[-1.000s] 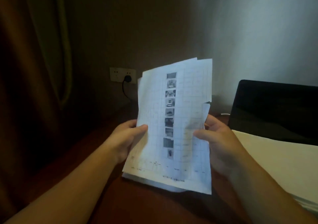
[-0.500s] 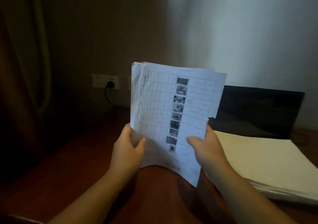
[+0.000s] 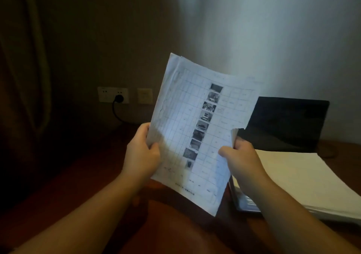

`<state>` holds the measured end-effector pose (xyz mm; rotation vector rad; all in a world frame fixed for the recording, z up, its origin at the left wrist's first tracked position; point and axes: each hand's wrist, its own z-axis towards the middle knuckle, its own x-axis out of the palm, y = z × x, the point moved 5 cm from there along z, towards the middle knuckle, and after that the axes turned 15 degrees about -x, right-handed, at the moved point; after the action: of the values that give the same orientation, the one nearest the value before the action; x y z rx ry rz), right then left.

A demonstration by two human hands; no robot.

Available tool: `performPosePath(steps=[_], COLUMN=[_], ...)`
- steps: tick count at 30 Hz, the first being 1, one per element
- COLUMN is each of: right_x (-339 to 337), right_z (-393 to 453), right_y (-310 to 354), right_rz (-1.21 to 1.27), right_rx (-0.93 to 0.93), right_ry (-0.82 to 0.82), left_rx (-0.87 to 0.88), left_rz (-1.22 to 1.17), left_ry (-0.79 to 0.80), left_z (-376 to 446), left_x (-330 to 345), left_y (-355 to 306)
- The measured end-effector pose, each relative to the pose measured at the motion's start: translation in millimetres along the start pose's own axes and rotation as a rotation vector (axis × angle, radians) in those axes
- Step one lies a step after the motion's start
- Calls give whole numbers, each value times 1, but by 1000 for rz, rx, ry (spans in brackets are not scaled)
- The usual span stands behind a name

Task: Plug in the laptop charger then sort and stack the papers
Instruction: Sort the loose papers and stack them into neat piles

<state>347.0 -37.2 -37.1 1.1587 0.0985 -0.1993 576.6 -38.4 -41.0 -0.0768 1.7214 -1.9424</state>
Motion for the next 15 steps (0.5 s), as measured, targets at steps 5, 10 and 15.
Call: performPosePath(steps=[5, 10, 15], right_x=[-27, -68, -102], right_z=[-12, -29, -43], right_y=[-7, -18, -31], right_rz=[271, 406, 537], right_rx=[153, 274, 350], right_ry=[-81, -271, -528], left_rx=[-2, -84, -279], left_rz=[92, 87, -130], left_ry=[51, 29, 202], left_z=[4, 1, -23], left_x=[17, 43, 89], left_y=[-25, -33, -36])
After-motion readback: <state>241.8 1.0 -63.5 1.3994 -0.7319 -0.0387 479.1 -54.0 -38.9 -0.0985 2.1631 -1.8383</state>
